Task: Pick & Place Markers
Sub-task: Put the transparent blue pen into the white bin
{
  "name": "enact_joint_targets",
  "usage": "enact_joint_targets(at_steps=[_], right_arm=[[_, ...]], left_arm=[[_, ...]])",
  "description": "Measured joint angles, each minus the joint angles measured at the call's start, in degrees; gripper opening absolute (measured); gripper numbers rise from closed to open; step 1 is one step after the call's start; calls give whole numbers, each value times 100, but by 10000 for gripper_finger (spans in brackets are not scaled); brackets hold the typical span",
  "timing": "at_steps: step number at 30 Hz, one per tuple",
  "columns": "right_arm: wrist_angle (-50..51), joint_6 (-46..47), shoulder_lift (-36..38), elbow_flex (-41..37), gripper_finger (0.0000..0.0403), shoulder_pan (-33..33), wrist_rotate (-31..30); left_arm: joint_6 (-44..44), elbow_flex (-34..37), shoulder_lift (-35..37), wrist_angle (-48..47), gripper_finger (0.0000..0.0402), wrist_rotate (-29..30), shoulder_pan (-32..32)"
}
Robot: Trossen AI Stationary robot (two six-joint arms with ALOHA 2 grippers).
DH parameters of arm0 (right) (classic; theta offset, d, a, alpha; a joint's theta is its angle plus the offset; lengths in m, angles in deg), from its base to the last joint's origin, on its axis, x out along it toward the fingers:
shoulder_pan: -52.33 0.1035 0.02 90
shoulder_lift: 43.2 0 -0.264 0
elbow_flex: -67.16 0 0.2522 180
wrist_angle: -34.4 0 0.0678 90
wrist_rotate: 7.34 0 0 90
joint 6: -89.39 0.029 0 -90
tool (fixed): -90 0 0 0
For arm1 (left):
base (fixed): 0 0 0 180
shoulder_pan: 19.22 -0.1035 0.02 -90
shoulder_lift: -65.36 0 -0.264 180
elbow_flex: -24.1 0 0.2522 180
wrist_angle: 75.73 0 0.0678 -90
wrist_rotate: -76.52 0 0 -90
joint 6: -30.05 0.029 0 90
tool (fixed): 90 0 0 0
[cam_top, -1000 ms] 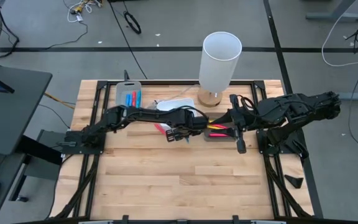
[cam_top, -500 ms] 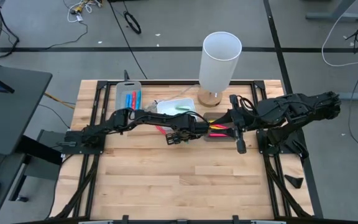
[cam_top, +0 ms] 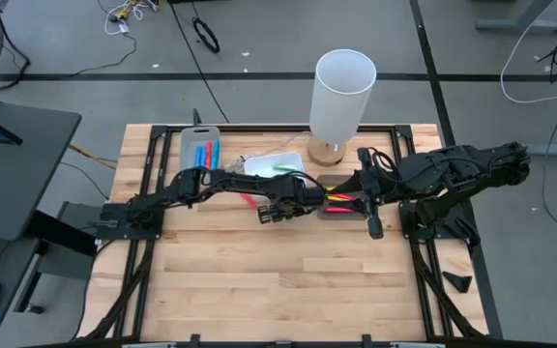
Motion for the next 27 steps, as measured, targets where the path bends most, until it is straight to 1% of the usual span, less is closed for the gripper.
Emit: enact_joint_targets(at_steps=[7,10,16,18,20,22,27], right_arm=[[0,-2,0,0,114,1,0],[0,-7,0,0,114,1,0],[0,-9,0,0,114,1,0],[4,19,0,0,114,2,0],[23,266,0,0,114,5,24],[26,555,0,0,114,9,236],[-45,850,2,0,114,11,1079]], left_arm=[[-1,0,0,52,62,-71,5],[-2,-2,3,46,28,-77,50],[70,-2,10,16,24,-123,107],[260,-2,26,-11,26,-185,138],[591,-2,37,-66,30,-365,171],[1038,2,77,-284,30,-563,217],[2161,4,158,-952,25,-806,430]])
